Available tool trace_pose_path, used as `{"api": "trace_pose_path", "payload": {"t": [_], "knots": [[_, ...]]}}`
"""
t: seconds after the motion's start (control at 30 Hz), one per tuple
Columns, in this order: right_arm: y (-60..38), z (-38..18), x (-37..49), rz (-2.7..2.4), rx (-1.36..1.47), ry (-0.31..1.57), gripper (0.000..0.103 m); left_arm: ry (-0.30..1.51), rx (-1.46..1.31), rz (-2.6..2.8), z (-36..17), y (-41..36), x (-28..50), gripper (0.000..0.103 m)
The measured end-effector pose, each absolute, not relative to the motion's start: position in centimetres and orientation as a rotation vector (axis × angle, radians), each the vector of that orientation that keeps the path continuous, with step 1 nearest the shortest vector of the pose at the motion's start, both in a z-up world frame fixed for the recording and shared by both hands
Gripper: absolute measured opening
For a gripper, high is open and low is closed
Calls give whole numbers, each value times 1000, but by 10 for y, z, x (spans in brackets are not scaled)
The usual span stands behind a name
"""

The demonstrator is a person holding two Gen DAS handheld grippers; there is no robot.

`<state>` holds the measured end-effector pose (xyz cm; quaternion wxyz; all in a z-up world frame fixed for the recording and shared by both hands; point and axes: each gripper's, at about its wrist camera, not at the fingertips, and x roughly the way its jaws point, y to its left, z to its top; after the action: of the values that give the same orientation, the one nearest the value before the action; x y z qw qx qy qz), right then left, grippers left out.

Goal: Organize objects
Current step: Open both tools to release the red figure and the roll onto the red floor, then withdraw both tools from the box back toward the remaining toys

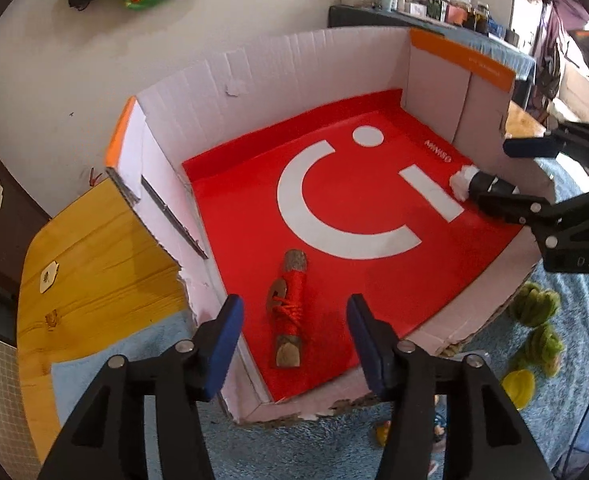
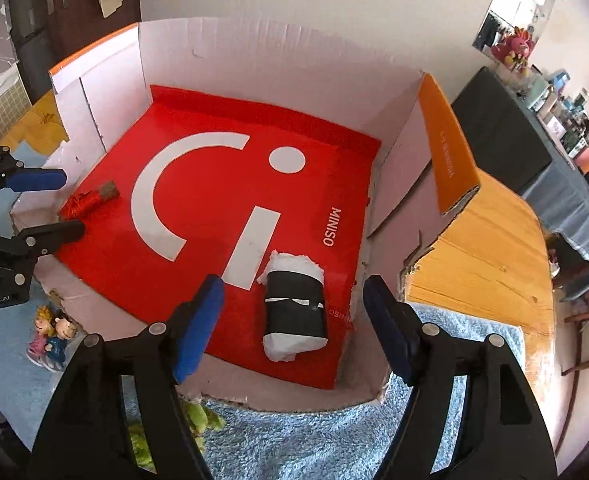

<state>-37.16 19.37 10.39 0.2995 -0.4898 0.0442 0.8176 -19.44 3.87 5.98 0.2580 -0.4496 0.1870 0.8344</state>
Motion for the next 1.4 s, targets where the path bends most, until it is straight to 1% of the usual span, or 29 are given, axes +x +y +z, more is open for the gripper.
{"api": "trace_pose_path", "payload": {"t": [0.17, 0.33, 0.4, 0.47, 0.6, 0.63, 0.8, 0.87, 0.9, 1.0, 1.07, 1.13, 1.17, 1.3, 1.4], "knots": [[193, 117, -367, 2193, -1217, 134, 71, 466, -1165, 2300, 71, 37, -188, 65], [179, 137, -360, 2219, -1097, 80, 71, 410, -1061, 2389, 90, 32, -178, 66], [171, 147, -355, 2237, -1043, 70, 73, 384, -1018, 2423, 101, 28, -173, 68], [164, 160, -348, 2249, -970, 71, 81, 345, -949, 2471, 116, 22, -164, 72], [150, 182, -333, 2275, -865, 77, 84, 287, -854, 2575, 138, 12, -148, 77], [147, 185, -331, 2279, -853, 80, 88, 257, -836, 2595, 144, 8, -142, 77], [124, 202, -310, 2283, -751, 41, 90, 159, -798, 2629, 156, -7, -119, 80], [114, 205, -302, 2288, -725, 27, 94, 121, -800, 2626, 157, -13, -111, 83], [110, 206, -298, 2294, -707, 23, 95, 108, -797, 2621, 158, -15, -107, 84], [97, 206, -284, 2297, -669, 21, 97, 62, -775, 2631, 157, -22, -93, 89], [92, 203, -275, 2291, -654, 27, 98, 27, -765, 2642, 155, -29, -83, 89], [86, 196, -267, 2276, -646, 25, 98, 7, -769, 2639, 150, -34, -76, 92], [82, 191, -262, 2266, -645, 22, 98, 8, -771, 2648, 147, -36, -72, 95], [70, 173, -246, 2248, -654, 30, 98, 23, -759, 2668, 133, -42, -51, 96], [62, 156, -235, 2236, -650, 55, 98, -7, -772, 2650, 121, -44, -38, 96]]}}
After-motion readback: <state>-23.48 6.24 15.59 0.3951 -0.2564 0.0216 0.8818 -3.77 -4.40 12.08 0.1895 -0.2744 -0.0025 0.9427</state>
